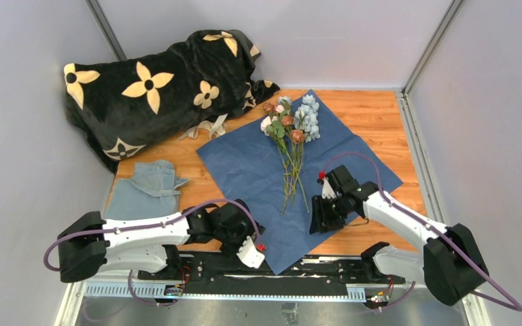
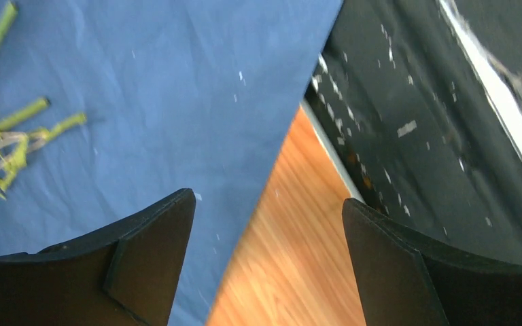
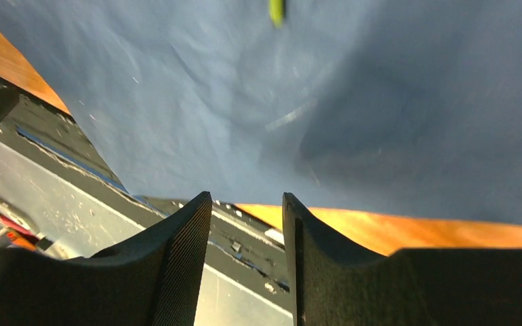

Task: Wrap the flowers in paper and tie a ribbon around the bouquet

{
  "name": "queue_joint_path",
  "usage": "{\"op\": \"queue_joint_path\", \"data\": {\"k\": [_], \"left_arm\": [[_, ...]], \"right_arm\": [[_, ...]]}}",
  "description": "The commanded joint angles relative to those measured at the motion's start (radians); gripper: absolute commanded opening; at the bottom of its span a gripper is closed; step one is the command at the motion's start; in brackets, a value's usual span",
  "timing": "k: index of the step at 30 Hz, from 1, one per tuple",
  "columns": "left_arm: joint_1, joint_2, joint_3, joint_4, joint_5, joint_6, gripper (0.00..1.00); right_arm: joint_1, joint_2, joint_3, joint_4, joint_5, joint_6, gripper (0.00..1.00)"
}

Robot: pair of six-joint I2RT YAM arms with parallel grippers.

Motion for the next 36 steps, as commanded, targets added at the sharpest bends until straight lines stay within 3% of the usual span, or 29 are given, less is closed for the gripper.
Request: {"op": "queue_joint_path", "data": {"k": [1, 8, 17, 21, 28, 30, 36], "left_arm": [[-0.109, 0.064, -0.037, 0.366, -0.080, -0.091, 0.89], [-0.287, 0.132, -0.112, 0.417, -0.111, -0.019, 0.92], [-0.305, 0.215, -0.112, 0.542, -0.133, -0.085, 0.91], [-0.305, 0.214, -0.110, 0.635, -0.209, -0.143, 0.89], [-0.301, 0.176, -0.116, 0.652, -0.254, -0.210, 0.54], [-0.293, 0.167, -0.122, 0.681, -0.262, -0.216, 0.35], [-0.247, 0.160, -0.128, 0.698, -0.251, -0.220, 0.01]], "right_arm": [[0.044, -0.111, -0.134, -0.011, -0.051, 0.193, 0.47], [0.110, -0.163, -0.210, 0.101, -0.048, 0.319, 0.45], [0.173, -0.088, -0.246, 0.214, -0.040, 0.366, 0.44], [0.176, -0.080, -0.219, 0.212, -0.053, 0.348, 0.44], [0.177, -0.066, -0.147, 0.149, -0.070, 0.251, 0.44], [0.175, -0.045, -0.102, 0.108, -0.064, 0.212, 0.44], [0.151, 0.019, 0.095, -0.052, 0.049, 0.074, 0.45]]}}
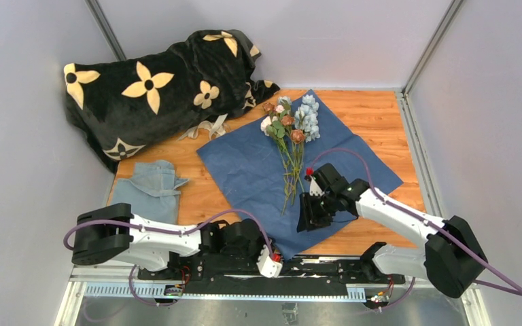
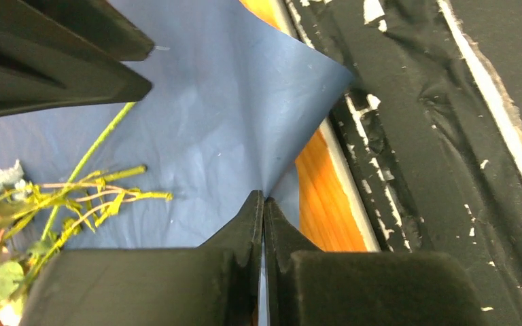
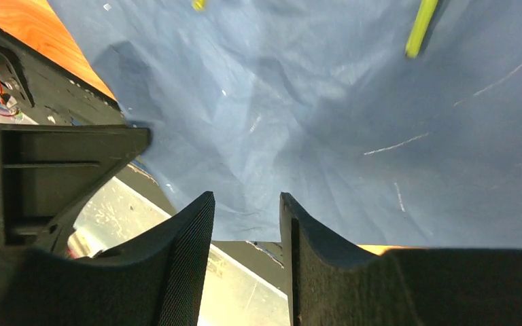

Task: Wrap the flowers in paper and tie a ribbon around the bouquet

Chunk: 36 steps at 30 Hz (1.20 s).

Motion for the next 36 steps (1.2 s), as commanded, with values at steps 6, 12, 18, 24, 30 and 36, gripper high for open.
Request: {"op": "queue_joint_path", "data": {"k": [6, 12, 18, 24, 30, 36], "left_arm": [[0.073, -0.035, 0.016, 0.021, 0.033, -0.096, 0.00], [0.177, -0.032, 0.090, -0.034, 0.199, -0.271, 0.00], [0.307, 0.048, 0.178, -0.012, 0.301, -0.512, 0.00], [0.410, 0.101, 0.224, -0.005, 0.399, -0.602, 0.00], [0.478, 0.150, 0.229, 0.033, 0.411, -0.612, 0.00], [0.586, 0.203, 0.285, 0.036, 0.480, -0.683, 0.00]], "right_arm": [[-0.107, 0.092, 0.245, -0.133, 0.205, -0.189, 0.46], [-0.167, 0.289, 0.441, 0.012, 0.350, -0.203, 0.70], [-0.169, 0.505, 0.612, 0.033, 0.335, -0.293, 0.66], [-0.200, 0.294, 0.524, 0.053, 0.170, -0.569, 0.67], [-0.341, 0.016, 0.324, 0.067, -0.166, -0.667, 0.68], [-0.341, 0.021, 0.206, 0.072, -0.268, -0.673, 0.67]]}}
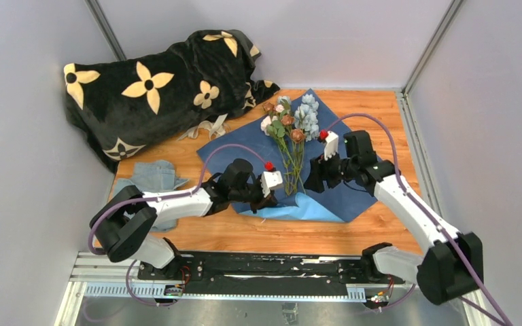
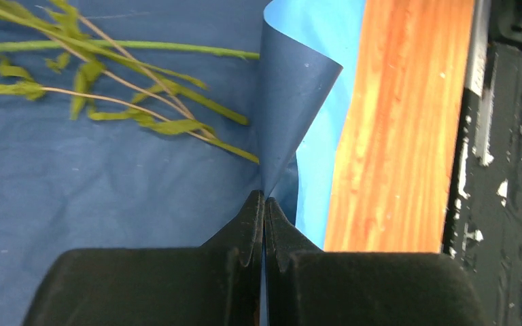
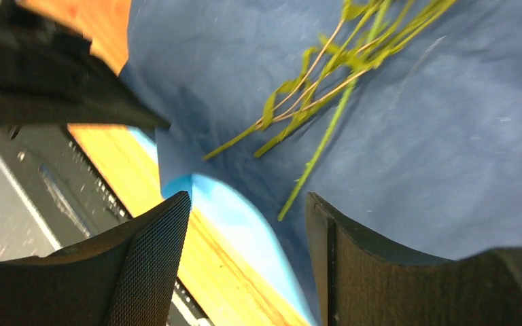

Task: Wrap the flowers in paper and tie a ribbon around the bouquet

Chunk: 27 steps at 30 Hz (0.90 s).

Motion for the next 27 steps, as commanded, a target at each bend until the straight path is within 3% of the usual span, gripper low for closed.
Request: {"op": "queue_joint_path", "data": {"k": [1, 5, 8, 11, 14, 16, 17, 18, 21, 22, 24, 25, 27], "left_arm": [[0.071, 0.036, 0.054, 0.037, 0.087, -0.038, 0.00], [0.075, 0.037, 0.040, 0.036, 0.084, -0.004, 0.00], [0.075, 0.039, 0.022, 0.073, 0.079, -0.033, 0.00], [0.080, 0.037, 0.002, 0.099, 0.077, -0.028, 0.00], [0.085, 0.043, 0.003, 0.101, 0.081, -0.010, 0.00], [0.088, 0.048, 0.012, 0.100, 0.089, -0.008, 0.00], [0.090, 0.051, 0.019, 0.101, 0.091, -0.007, 0.00], [0.092, 0.053, 0.024, 0.101, 0.093, -0.007, 0.00], [0.102, 0.052, 0.033, 0.103, 0.088, -0.010, 0.01], [0.106, 0.045, 0.032, 0.099, 0.090, -0.013, 0.15], [0.120, 0.026, 0.033, 0.072, 0.110, -0.014, 0.60], [0.125, 0.015, 0.036, 0.045, 0.124, -0.008, 0.76], [0.129, -0.008, 0.043, -0.022, 0.150, 0.014, 0.88]], "right_arm": [[-0.003, 0.089, -0.038, -0.076, -0.186, -0.071, 0.66], [0.000, 0.156, -0.046, -0.115, -0.156, -0.143, 0.66], [0.016, 0.194, -0.049, -0.086, -0.214, -0.187, 0.67], [0.027, 0.218, -0.065, -0.064, -0.093, -0.218, 0.67], [0.026, 0.255, -0.079, -0.021, -0.084, -0.244, 0.65], [0.029, 0.294, -0.055, -0.038, -0.120, -0.255, 0.53], [0.029, 0.307, -0.045, -0.041, -0.147, -0.257, 0.39], [0.029, 0.322, -0.039, -0.043, -0.157, -0.255, 0.18], [0.026, 0.335, -0.029, -0.049, -0.187, -0.249, 0.00], [0.023, 0.337, -0.024, -0.053, -0.194, -0.243, 0.00], [0.008, 0.338, -0.017, -0.055, -0.196, -0.223, 0.00], [-0.001, 0.338, -0.014, -0.055, -0.190, -0.215, 0.00], [-0.009, 0.332, -0.010, -0.053, -0.169, -0.205, 0.00]]}}
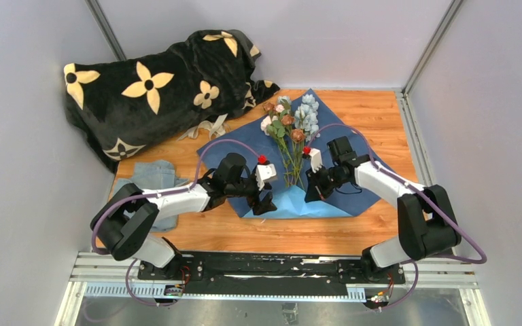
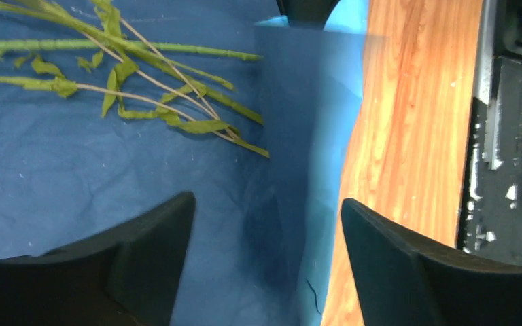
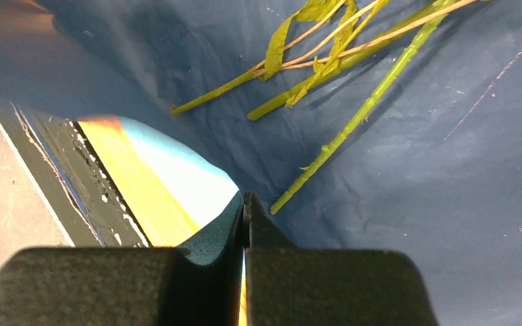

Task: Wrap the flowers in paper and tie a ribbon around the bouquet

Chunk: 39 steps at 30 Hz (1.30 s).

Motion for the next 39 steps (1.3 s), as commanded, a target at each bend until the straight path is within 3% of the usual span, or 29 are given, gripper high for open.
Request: {"op": "queue_joint_path", "data": {"k": [1, 9, 18, 21, 28, 30, 35, 39], "left_arm": [[0.015, -0.055, 0.028, -0.108, 0.052, 0.041, 0.91], [0.017, -0.009, 0.054, -0.148, -0.244, -0.086, 0.95], [0.025, 0.040, 0.113, -0.157, -0.274, -0.060, 0.92], [0.023, 0.027, 0.123, -0.158, -0.263, 0.027, 0.94], [-0.001, -0.088, 0.141, -0.161, -0.153, 0.350, 0.90], [-0.017, -0.121, 0.140, -0.146, -0.104, 0.389, 0.86], [-0.021, 0.004, 0.160, -0.131, -0.025, 0.363, 0.48], [-0.049, 0.105, 0.147, -0.121, -0.058, 0.471, 0.45]], "right_arm": [[-0.021, -0.007, 0.033, -0.012, 0.002, 0.020, 0.00], [-0.094, -0.044, 0.012, 0.103, 0.045, 0.133, 0.00], [-0.153, -0.013, 0.023, 0.196, 0.119, 0.187, 0.00], [-0.153, 0.035, 0.055, 0.208, 0.100, 0.179, 0.00], [-0.153, 0.129, 0.092, 0.193, 0.134, 0.217, 0.00], [-0.153, 0.137, 0.096, 0.197, 0.138, 0.229, 0.00], [-0.152, 0.130, 0.087, 0.222, 0.152, 0.247, 0.00], [-0.150, 0.131, 0.086, 0.220, 0.155, 0.247, 0.00]]}}
